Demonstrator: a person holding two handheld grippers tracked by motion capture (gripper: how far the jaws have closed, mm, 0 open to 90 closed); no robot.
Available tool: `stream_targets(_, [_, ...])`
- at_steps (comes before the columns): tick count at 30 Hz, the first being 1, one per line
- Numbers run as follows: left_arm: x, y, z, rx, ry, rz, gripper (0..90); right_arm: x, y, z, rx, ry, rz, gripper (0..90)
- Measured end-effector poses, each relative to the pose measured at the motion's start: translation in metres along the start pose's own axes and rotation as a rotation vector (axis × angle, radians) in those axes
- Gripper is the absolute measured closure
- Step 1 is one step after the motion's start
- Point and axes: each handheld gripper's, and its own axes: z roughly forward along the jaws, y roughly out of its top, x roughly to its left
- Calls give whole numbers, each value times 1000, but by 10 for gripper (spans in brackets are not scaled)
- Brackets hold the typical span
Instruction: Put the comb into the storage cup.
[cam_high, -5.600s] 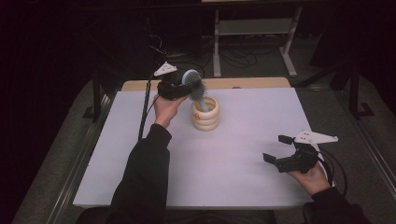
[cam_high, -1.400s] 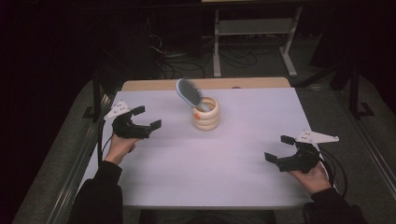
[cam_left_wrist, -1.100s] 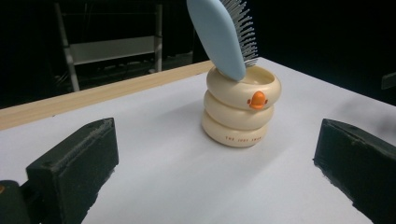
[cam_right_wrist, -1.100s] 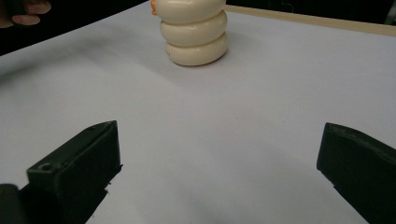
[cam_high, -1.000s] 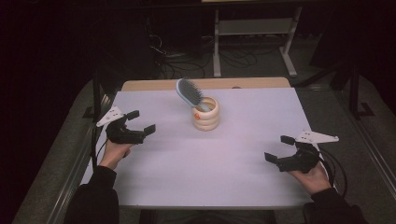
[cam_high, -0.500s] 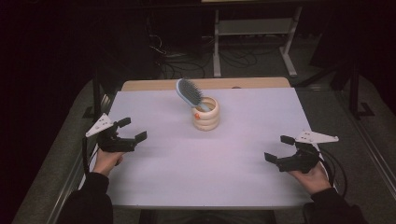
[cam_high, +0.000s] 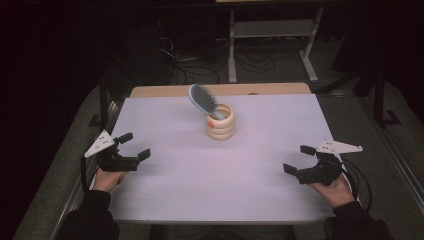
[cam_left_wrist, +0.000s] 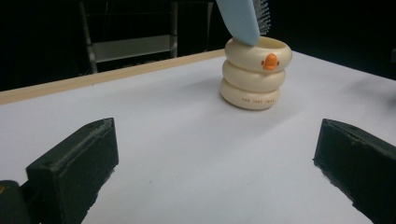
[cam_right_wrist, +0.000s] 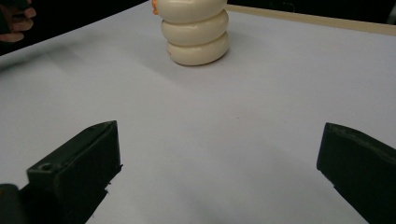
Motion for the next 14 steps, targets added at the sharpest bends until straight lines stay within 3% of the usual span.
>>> stream_targets(7, [-2,-5,0,40,-5,12,0,0,0,-1,-1,3,5,0])
stream_targets(14, [-3,-7,-3,43,-11,5,0,-3,-1,-2,-6,-3,12,0])
